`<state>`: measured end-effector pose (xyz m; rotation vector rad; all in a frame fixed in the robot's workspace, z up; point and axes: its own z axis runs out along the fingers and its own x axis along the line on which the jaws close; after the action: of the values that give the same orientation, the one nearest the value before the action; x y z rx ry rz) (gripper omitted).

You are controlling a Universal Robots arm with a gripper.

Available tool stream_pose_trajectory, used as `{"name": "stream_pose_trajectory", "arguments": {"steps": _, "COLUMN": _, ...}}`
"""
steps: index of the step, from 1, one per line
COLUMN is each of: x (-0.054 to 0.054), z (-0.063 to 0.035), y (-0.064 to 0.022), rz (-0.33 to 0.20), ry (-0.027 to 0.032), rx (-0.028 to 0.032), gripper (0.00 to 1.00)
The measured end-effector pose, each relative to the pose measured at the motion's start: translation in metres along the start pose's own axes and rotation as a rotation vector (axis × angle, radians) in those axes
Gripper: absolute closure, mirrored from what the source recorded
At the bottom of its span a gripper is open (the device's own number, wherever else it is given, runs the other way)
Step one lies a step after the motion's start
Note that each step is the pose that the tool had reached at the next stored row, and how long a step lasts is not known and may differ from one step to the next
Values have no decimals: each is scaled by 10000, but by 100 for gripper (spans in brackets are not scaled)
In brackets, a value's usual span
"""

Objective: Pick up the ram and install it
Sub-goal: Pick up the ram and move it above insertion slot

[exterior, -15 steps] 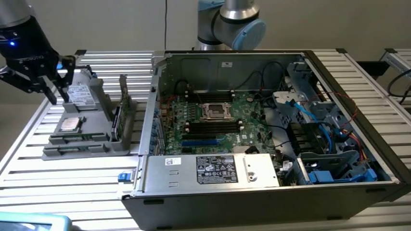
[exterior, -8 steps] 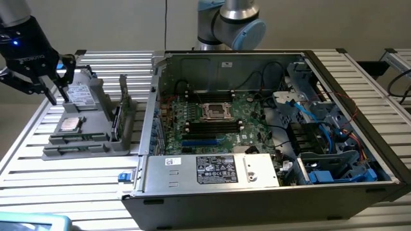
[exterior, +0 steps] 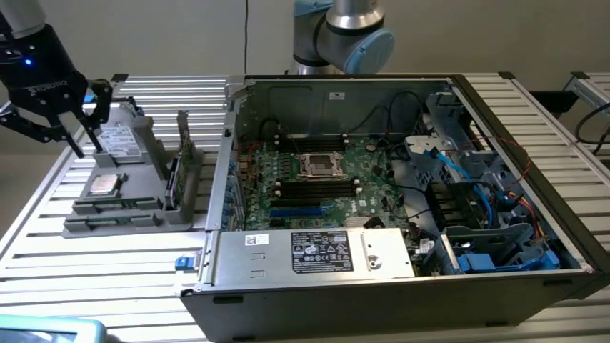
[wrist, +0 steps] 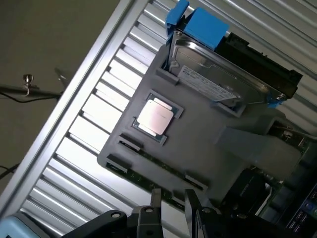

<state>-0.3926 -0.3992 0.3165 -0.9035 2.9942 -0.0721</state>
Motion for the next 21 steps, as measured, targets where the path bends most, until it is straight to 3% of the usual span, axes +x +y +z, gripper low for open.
{"name": "stream_pose_trajectory", "arguments": {"steps": 9, "x": 4, "z": -1, "y": 2, "rz": -1655, "ry": 116, "rx": 293, "gripper": 67}}
{"name": "stream_pose_trajectory", "arguments": {"steps": 13, "x": 4, "z": -1, "y": 2, "rz": -2379, "ry": 103, "rx": 342, "gripper": 67}}
{"name": "stream_pose_trajectory", "arguments": {"steps": 21, "x": 4, "z": 3, "y": 3, "rz": -3820, "ry": 10, "rx": 361, "gripper": 67}}
